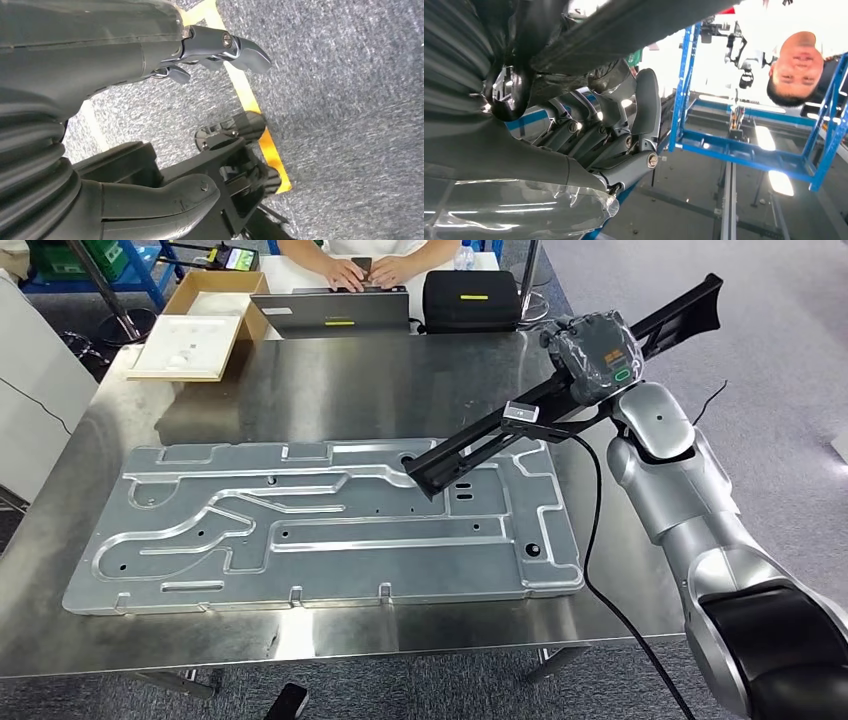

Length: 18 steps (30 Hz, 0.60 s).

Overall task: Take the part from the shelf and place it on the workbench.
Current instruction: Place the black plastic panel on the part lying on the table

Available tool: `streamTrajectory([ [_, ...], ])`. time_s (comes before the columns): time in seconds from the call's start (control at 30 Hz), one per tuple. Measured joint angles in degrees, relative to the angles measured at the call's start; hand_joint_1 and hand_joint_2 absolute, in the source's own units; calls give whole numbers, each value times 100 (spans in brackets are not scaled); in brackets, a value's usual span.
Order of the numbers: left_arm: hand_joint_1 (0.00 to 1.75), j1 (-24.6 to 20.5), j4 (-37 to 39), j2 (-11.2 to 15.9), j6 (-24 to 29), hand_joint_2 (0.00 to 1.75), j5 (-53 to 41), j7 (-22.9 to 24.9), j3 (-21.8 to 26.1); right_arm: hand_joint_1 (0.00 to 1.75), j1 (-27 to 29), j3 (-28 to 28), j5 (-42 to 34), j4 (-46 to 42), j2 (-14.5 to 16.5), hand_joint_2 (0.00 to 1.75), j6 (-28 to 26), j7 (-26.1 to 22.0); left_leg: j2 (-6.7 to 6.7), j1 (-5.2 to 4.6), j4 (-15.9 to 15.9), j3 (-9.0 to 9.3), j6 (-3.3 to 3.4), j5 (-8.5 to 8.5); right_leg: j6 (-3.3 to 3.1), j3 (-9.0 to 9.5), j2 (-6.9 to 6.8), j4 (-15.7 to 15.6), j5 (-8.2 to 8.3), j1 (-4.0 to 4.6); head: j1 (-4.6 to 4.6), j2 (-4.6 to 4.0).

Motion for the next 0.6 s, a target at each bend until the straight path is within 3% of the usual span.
streamTrajectory([
  [0.03, 0, 5, 0, 0, 1, 175, -1, 1, -1, 175, 4, 9, -1, 10, -4, 175, 0, -1, 0, 6, 20, -3, -11, -11, 22, -34, -2, 30, 69, -22, -1, 0],
  [0.07, 0, 8, 0, -1, 15, 175, -5, 1, -2, 175, 3, 19, -6, 16, -7, 175, 1, -4, 0, 17, 50, -5, -29, -30, 42, 48, -5, -170, 241, -46, 0, 0],
  [0.1, 0, 10, 0, -2, 53, 175, -18, 4, -7, 175, -4, 29, -15, 19, -8, 175, 7, -11, -1, 31, 92, -7, -54, -59, 62, 220, -9, -541, 467, -71, -1, -1],
  [0.17, 0, 3, -1, -3, 264, 175, -62, 52, -36, 175, -29, 73, -48, 10, -7, 175, 66, -27, -4, 42, 186, -35, -126, -122, 68, 534, -5, -1210, 716, -77, -2, -1],
  [0.2, 0, -5, -1, -3, 387, 175, -82, 84, -54, 175, -36, 110, -65, 1, -3, 175, 109, -29, -5, 37, 222, -56, -160, -142, 49, 604, 1, -1368, 744, -67, -4, -1],
  [0.3, 0, -19, -1, -5, 523, 175, -90, 151, -82, 175, -19, 240, -116, -40, 25, 175, 178, -15, -11, 30, 244, -98, -243, -142, -60, 578, 17, -1389, 738, -36, -12, -1],
  [0.37, 0, -24, 0, -5, 428, 175, -63, 151, -86, 175, -18, 327, -144, -67, 73, 175, 179, -4, -12, 38, 378, -158, -296, -251, -140, 572, 16, -1406, 759, -50, -13, -1],
  [0.4, 0, -29, 0, -4, 353, 175, -42, 134, -87, 175, -24, 377, -162, -76, 108, 175, 179, -1, -11, 39, 599, -255, -318, -388, -175, 575, 16, -1418, 768, -56, -14, -1],
  [0.47, 0, -34, 0, -4, 215, 175, -3, 84, -87, 175, -32, 493, -215, -84, 191, 175, 204, -13, -10, 39, 1331, -592, -342, -739, -215, 572, 21, -1418, 769, -34, -14, -1],
  [0.53, 0, -34, -1, -4, 138, 175, 9, 52, -87, 87, -43, 623, -289, -69, 295, 87, 317, -63, -11, 31, 1869, -865, -325, -873, -234, 572, 27, -1413, 764, 8, -14, 0],
  [0.57, 0, -34, 0, -4, 118, 175, 5, 48, -88, 44, -57, 690, -327, -56, 359, 44, 386, -92, -12, 23, 1834, -862, -295, -780, -240, 576, 34, -1411, 762, 31, -14, 0],
  [0.6, 0, -36, 0, -5, 113, 175, -13, 47, -91, 0, -75, 753, -362, -41, 430, 0, 440, -110, -15, 8, 1607, -765, -253, -608, -244, 583, 44, -1409, 760, 54, -14, 0],
])
